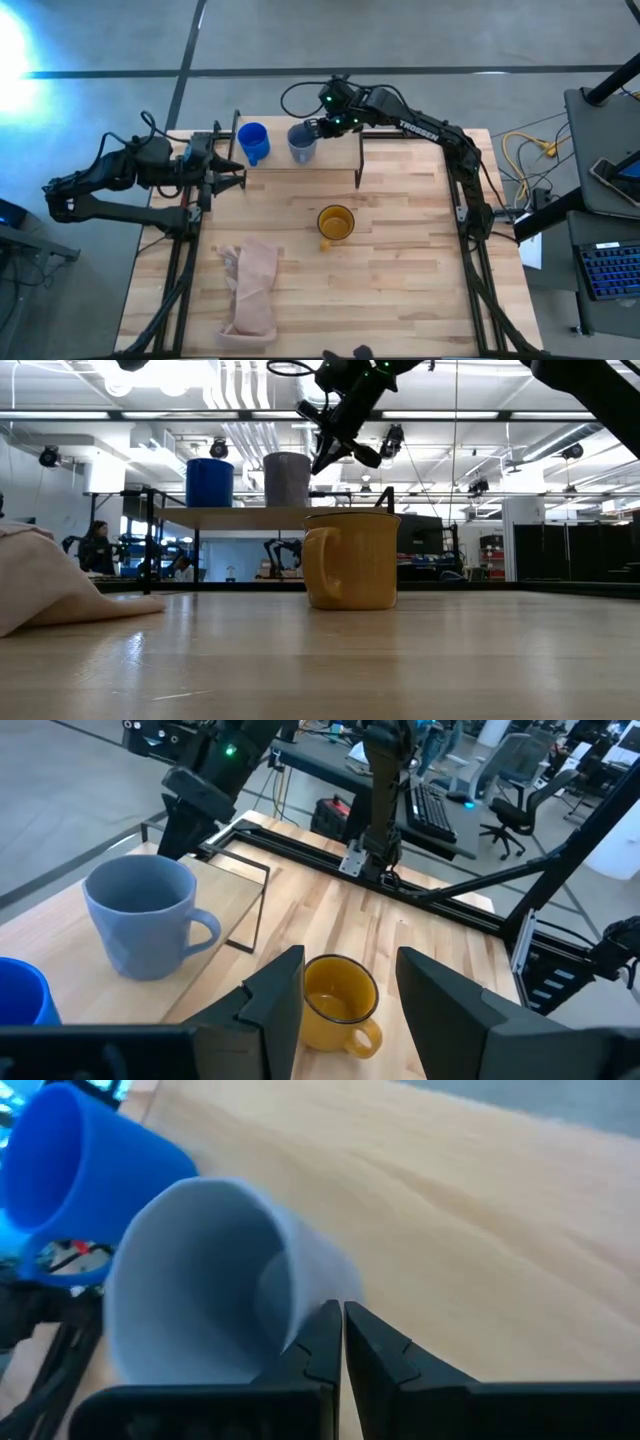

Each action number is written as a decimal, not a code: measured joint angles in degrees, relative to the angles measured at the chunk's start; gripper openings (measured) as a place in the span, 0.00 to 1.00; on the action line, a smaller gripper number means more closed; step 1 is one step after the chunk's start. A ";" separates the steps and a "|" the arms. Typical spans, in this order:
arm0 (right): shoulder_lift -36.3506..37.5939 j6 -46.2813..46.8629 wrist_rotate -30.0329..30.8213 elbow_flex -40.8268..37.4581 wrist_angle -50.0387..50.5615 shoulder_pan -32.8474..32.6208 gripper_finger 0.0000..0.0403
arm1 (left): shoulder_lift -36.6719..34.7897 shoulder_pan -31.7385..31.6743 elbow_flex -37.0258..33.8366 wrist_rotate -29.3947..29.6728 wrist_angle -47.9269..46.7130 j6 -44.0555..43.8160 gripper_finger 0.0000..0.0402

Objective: Stack small to large cups/mugs on shelf
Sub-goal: Put the light blue mug on the shelf, then put the yellow mug on the shelf

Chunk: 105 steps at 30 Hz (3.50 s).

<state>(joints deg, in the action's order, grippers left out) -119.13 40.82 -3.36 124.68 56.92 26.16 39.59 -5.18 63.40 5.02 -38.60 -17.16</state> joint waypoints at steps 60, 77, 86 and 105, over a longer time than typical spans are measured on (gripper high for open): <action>-0.17 -0.96 -7.08 -3.85 -6.22 -3.65 0.03 | 2.67 -0.01 -1.03 -0.05 -0.61 -0.49 0.36; -0.17 -1.33 -11.23 -4.07 -8.34 -5.18 0.03 | 3.13 0.00 -1.03 -0.05 -0.88 -0.49 0.36; -0.05 -2.52 -11.23 -4.07 -0.16 -5.68 0.03 | 3.13 -0.01 -1.03 -0.42 -0.87 -0.58 0.36; 3.44 24.43 7.33 -3.97 26.59 -25.05 0.34 | 3.02 0.01 -1.03 -0.53 -1.54 1.02 0.36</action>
<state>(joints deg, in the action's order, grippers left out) -115.69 65.24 3.97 120.72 83.52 1.11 42.61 -5.17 62.37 4.49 -40.14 -16.14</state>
